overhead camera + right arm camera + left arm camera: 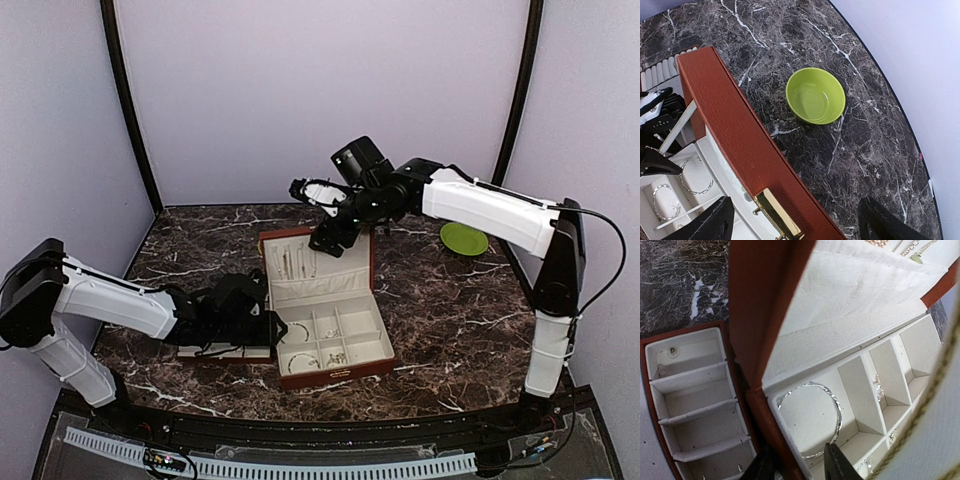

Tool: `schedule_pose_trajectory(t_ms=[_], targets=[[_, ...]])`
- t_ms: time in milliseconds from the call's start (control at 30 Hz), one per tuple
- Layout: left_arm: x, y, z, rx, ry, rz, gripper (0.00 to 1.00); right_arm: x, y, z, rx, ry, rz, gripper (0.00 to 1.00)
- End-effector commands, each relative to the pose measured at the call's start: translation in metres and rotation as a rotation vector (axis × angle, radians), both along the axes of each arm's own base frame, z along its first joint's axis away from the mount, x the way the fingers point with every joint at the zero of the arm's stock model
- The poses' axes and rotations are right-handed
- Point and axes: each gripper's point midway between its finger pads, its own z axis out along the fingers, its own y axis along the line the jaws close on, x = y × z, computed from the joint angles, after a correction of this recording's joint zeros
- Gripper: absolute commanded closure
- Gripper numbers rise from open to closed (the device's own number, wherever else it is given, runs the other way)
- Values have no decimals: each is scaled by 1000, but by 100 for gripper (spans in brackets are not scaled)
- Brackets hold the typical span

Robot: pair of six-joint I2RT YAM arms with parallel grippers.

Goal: Organize the mixed jewelry
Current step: Adjust the necklace on the necklace hanger.

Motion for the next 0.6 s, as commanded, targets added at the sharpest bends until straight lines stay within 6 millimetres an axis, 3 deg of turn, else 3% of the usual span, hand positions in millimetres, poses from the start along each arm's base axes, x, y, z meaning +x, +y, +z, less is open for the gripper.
schedule_pose_trajectory(t_ms=[0, 200, 567], targets=[[4, -11, 12, -5, -37, -54, 68, 5, -3, 0, -41, -93, -30, 14], [3, -15, 12, 5, -44, -82, 76, 0, -2, -11, -81, -102, -27, 14], [3, -11, 15, 32, -59, -84, 77, -8, -18, -17, -144, -92, -71, 16]])
